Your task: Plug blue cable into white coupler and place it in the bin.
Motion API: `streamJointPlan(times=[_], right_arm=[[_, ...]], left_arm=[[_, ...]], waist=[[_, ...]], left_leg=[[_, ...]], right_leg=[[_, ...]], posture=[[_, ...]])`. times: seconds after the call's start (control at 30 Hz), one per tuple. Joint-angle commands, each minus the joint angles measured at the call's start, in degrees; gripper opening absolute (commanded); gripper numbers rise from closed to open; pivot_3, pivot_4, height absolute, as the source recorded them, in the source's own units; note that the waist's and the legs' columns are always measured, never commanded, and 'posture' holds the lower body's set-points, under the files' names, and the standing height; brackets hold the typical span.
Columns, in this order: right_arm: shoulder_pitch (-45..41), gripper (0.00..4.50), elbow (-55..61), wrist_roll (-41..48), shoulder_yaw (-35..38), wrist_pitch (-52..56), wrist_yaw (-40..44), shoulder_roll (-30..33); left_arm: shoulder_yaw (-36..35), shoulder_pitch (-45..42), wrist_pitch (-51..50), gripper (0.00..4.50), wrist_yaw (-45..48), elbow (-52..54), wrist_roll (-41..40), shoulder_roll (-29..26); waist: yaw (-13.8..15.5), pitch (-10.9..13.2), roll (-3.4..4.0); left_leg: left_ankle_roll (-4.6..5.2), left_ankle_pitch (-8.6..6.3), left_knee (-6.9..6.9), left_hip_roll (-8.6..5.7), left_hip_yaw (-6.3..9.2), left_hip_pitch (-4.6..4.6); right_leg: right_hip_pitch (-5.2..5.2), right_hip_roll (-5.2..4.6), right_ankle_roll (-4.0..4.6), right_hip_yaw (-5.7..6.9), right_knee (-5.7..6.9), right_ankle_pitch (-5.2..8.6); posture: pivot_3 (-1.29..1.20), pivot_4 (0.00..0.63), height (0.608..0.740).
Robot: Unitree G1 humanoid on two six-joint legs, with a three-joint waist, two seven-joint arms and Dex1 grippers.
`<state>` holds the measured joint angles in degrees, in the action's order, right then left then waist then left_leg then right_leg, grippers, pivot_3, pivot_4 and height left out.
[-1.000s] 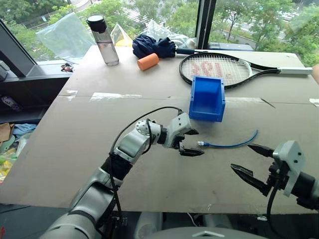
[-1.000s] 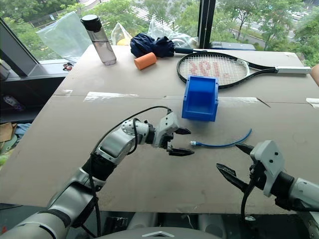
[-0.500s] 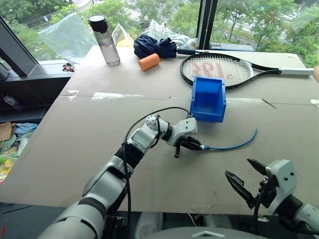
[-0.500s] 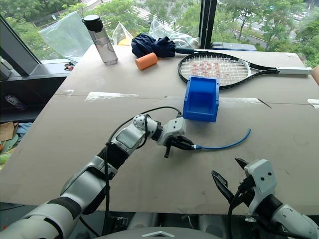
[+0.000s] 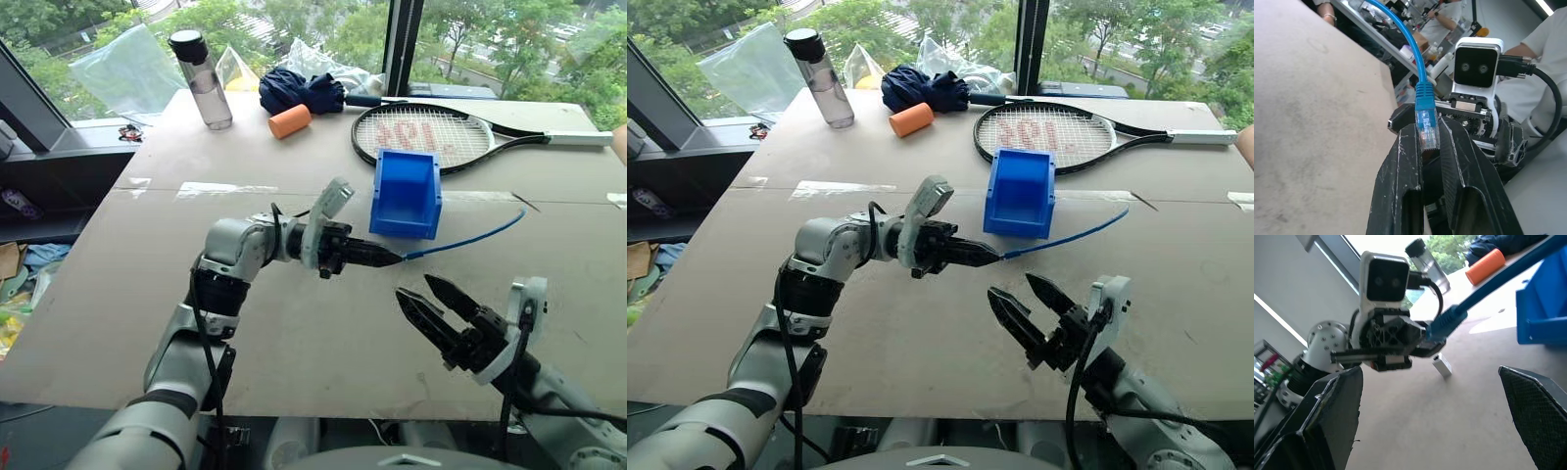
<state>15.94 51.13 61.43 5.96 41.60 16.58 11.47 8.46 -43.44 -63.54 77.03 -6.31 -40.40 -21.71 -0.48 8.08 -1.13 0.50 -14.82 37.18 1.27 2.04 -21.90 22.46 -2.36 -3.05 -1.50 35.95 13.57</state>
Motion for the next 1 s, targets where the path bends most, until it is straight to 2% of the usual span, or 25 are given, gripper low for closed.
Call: streamJointPlan(times=[0.03, 0.17, 0.2, 0.27, 0.37, 0.4, 0.53, 0.7, 0.73, 0.77, 0.87, 1.0], right_arm=[[-3.27, 4.5, -0.25, 7.37, -0.31, -1.23, -3.91, 0.1], [-7.57, 3.28, -2.2, 13.52, -0.81, -1.98, -6.94, 1.64], [-8.14, 2.67, -2.44, 14.68, -0.78, -2.29, -7.42, 2.09], [-9.27, 1.83, -2.71, 16.77, -0.62, -2.98, -8.34, 3.05], [-9.33, 0.27, -2.55, 18.63, -0.73, -3.6, -8.73, 5.19], [-9.26, 0.08, -2.53, 19.12, -0.92, -3.9, -8.93, 5.62], [-8.71, 0.08, -2.16, 19.97, -1.76, -4.95, -9.39, 7.33], [-8.41, 0.08, -1.94, 19.89, -2.74, -6.38, -10.0, 8.54], [-8.3, 0.0, -1.93, 19.83, -2.74, -6.75, -10.01, 8.86], [-8.21, 0.0, -1.97, 19.82, -2.69, -7.14, -9.99, 9.18], [-7.63, 0.0, -1.89, 19.92, -2.12, -8.07, -9.85, 10.07], [-6.5, 0.0, -1.95, 20.22, -1.29, -9.25, -9.37, 11.28]], left_arm=[[-3.01, 0.32, -3.74, 0.03, -1.68, 4.35, -4.9, -0.13], [-4.15, 1.22, -6.04, 0.0, -3.65, 6.75, -7.96, -0.5], [-4.12, 1.39, -6.22, 0.0, -4.03, 7.18, -8.34, -0.61], [-4.44, 1.62, -6.69, 0.0, -4.77, 7.6, -9.13, -0.89], [-4.77, 2.23, -6.82, 0.0, -5.72, 8.3, -10.16, -1.1], [-4.77, 2.33, -6.76, 0.0, -5.89, 8.42, -10.47, -1.22], [-4.48, 2.94, -5.61, 0.0, -6.66, 8.97, -10.91, -1.62], [-4.58, 3.73, 0.42, 0.0, -7.66, 8.66, -8.38, -1.61], [-4.21, 4.58, 1.95, 0.94, -7.63, 9.66, -7.46, -2.57], [-3.89, 5.69, 3.72, 1.53, -7.95, 10.59, -6.25, -3.51], [-5.67, 9.45, 7.99, 2.67, -10.03, 13.03, -4.11, -6.04], [-10.51, 13.84, 21.5, 4.44, -17.49, 12.72, 4.24, -7.66]], waist=[[-0.1, 0.0, 0.0], [-0.17, 0.0, 0.01], [-0.21, 0.0, 0.01], [-0.27, 0.0, 0.01], [-0.25, 0.0, 0.01], [-0.26, 0.0, 0.01], [-0.26, 0.0, 0.01], [-0.23, 0.0, 0.01], [-0.25, 0.0, 0.01], [-0.25, 0.0, 0.01], [-0.41, -0.01, 0.04], [-0.11, 0.0, 0.02]], left_leg=[[0.0, 0.0, -0.01, 0.0, 0.0, -0.01], [0.0, 0.0, -0.02, 0.0, 0.01, 0.01], [0.0, 0.0, -0.03, 0.0, 0.01, 0.01], [0.0, 0.0, -0.03, 0.0, -0.03, 0.02], [0.0, 0.0, -0.03, -0.01, -0.02, 0.02], [0.0, 0.0, -0.04, -0.01, -0.03, 0.02], [0.0, 0.0, -0.04, -0.01, -0.04, 0.02], [0.0, 0.0, -0.04, -0.01, -0.05, 0.02], [0.0, 0.0, -0.04, -0.01, -0.05, 0.02], [0.0, 0.0, -0.05, -0.01, -0.06, 0.04], [0.0, 0.0, -0.12, 0.01, -0.08, 0.09], [0.0, 0.0, -0.13, 0.02, -0.08, 0.06]], right_leg=[[0.0, 0.0, 0.04, 0.0, 0.0, -0.03], [0.0, 0.0, 0.02, 0.0, 0.0, -0.06], [0.0, 0.0, 0.03, 0.01, 0.0, -0.05], [0.0, 0.01, 0.03, -0.03, 0.0, -0.05], [0.0, 0.01, 0.03, -0.02, 0.0, -0.05], [0.0, 0.01, 0.03, -0.02, 0.0, -0.05], [0.0, 0.01, 0.06, -0.04, 0.0, -0.04], [0.01, 0.01, 0.1, -0.04, -0.01, -0.01], [0.0, 0.01, 0.12, -0.05, -0.01, 0.0], [0.0, 0.01, 0.12, -0.06, -0.01, 0.0], [0.02, 0.03, 0.13, -0.12, -0.01, 0.0], [0.04, 0.03, 0.17, -0.12, -0.02, 0.02]], posture=[[0.0, 0.15, 0.74], [0.0, 0.15, 0.74], [0.0, 0.15, 0.74], [0.0, 0.15, 0.74], [0.0, 0.15, 0.74], [0.0, 0.15, 0.74], [0.0, 0.15, 0.74], [0.0, 0.15, 0.74], [0.0, 0.15, 0.74], [0.0, 0.15, 0.74], [0.0, 0.15, 0.74], [0.0, 0.15, 0.74]])
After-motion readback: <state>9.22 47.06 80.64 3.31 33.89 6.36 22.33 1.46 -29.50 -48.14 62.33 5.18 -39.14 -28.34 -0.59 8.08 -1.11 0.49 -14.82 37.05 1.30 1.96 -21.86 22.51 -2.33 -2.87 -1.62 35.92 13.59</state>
